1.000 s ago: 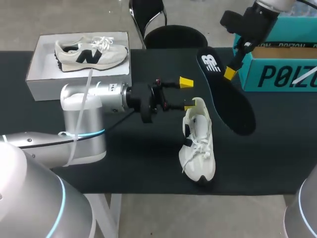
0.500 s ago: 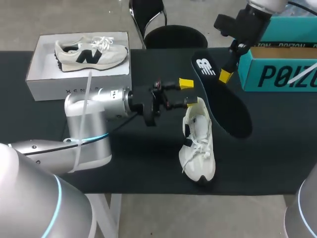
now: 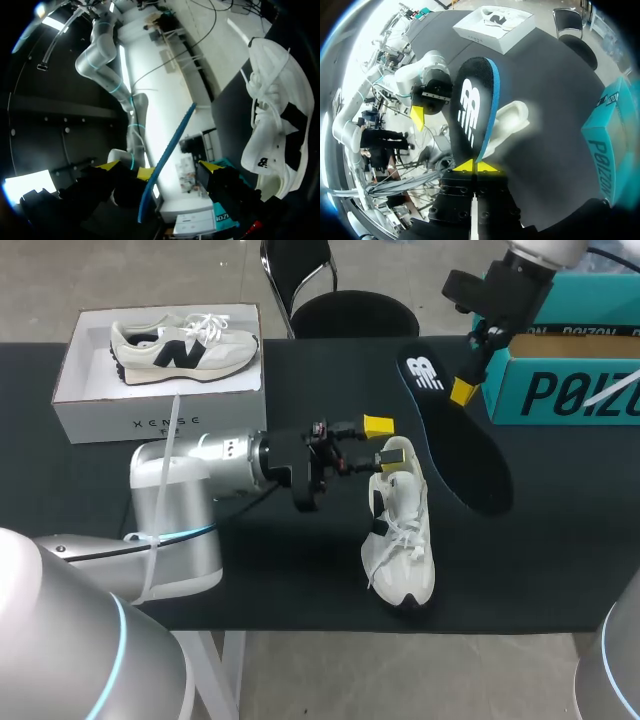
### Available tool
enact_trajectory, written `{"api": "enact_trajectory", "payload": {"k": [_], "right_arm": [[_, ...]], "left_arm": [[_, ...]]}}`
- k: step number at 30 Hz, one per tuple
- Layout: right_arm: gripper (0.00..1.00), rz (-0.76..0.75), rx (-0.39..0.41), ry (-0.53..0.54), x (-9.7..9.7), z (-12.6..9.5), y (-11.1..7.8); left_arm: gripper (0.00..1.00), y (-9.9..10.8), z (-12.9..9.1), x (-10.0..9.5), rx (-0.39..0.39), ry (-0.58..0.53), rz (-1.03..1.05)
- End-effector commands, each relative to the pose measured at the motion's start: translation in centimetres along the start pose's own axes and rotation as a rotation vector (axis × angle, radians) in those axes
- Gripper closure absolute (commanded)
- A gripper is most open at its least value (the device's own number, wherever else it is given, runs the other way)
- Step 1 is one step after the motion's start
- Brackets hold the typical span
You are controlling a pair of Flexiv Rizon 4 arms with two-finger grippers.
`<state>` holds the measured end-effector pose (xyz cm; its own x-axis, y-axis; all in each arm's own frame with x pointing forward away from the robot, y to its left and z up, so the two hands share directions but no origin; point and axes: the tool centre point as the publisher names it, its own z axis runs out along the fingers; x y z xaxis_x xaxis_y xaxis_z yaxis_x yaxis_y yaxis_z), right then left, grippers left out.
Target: Take the shoe out of the shoebox, open the shoe tongue, remove and reinsert the insole, then place the shoe into the shoebox
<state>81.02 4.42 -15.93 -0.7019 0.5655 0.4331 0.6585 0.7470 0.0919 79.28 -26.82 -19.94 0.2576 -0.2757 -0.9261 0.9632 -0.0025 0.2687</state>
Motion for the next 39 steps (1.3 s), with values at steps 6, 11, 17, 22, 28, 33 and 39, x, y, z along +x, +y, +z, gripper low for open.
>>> {"api": "enact_trajectory", "payload": {"k": [6,11,17,22,28,33,39], "right_arm": [[1.0,-0.031,0.002,0.021,-0.2,0.6,1.5],[1.0,-0.038,-0.002,0.026,-0.1,0.7,1.8],[1.0,-0.043,-0.009,0.026,0.0,0.5,1.9],[1.0,-0.042,-0.017,0.026,0.0,0.5,1.9],[1.0,-0.041,-0.025,0.029,0.1,0.6,1.8],[1.0,-0.039,-0.034,0.028,0.1,0.5,1.7],[1.0,-0.037,-0.043,0.027,0.3,0.5,1.5]], "left_arm": [[0.0,0.3,2.1,0.7,0.003,0.01,0.061],[0.0,0.5,3.4,0.5,-0.001,-0.003,0.109],[0.0,0.8,4.2,0.4,-0.004,-0.014,0.116],[0.98,1.0,4.3,0.6,-0.032,-0.03,0.127],[1.0,1.4,4.3,0.5,-0.041,-0.032,0.13],[1.0,1.7,4.3,0.7,-0.051,-0.031,0.124],[1.0,2.2,4.4,0.6,-0.064,-0.031,0.116]]}}
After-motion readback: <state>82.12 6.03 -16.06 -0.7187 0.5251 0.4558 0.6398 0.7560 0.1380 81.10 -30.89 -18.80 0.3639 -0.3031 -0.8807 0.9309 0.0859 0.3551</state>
